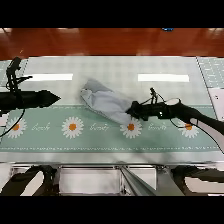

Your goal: Fold the shirts.

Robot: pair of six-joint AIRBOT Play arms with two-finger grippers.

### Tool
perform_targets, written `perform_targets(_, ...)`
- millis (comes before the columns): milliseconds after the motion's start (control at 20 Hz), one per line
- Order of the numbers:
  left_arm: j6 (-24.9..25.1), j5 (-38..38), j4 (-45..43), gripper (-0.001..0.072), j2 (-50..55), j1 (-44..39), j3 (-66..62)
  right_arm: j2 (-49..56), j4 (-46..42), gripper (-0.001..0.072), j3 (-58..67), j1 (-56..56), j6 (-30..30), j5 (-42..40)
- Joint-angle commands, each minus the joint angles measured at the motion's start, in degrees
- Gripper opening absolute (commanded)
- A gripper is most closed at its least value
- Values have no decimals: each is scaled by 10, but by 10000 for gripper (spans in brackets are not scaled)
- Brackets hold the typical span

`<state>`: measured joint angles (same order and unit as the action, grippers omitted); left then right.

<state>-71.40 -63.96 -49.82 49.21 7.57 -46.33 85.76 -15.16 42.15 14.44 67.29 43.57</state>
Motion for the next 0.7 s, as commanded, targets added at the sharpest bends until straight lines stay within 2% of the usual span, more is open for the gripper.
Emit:
perform_targets(0,-4,8,1,19,10,-4,1,26,12,23,93,22,-36,57)
perform_targets(100,-3,10,1,20,21,-4,1,26,-31,23,172,22,-7,83)
perform_targets(250,-4,24,6,19,50,-9,9,26,-182,23,330,21,101,118)
perform_targets(350,7,25,47,19,56,-27,17,26,-248,22,440,12,133,183)
perform_targets(450,20,44,52,19,57,-70,18,26,-307,22,537,-17,179,232)
perform_targets(650,17,85,53,19,71,-146,19,25,-334,22,664,-115,228,322)
